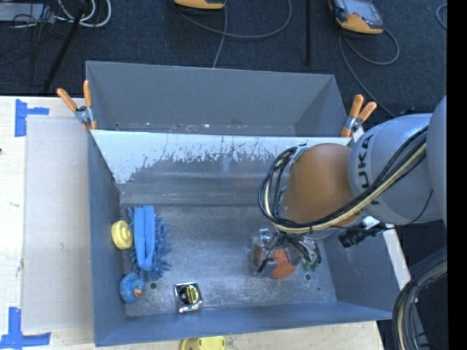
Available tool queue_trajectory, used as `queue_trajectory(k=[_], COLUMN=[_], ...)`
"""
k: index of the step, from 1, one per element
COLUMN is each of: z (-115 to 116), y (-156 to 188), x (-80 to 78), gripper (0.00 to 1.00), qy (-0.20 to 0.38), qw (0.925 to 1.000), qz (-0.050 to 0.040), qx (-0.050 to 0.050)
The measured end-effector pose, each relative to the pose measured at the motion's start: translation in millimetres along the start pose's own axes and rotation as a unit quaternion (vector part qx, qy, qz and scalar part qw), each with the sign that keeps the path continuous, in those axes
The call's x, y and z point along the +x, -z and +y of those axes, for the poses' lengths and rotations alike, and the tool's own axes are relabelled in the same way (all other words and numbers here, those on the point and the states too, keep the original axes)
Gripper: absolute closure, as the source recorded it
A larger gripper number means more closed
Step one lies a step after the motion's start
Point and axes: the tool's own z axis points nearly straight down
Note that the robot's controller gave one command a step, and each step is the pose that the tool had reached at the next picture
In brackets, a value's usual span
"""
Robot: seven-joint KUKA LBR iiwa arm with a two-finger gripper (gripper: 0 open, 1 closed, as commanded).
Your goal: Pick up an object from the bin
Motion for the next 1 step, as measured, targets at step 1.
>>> queue_trajectory(k=[1], z=[-0.1], y=[0.0], x=[0.0], gripper=[1.0], qy=[-0.001], qw=[1.0], qz=[0.0], qx=[0.0])
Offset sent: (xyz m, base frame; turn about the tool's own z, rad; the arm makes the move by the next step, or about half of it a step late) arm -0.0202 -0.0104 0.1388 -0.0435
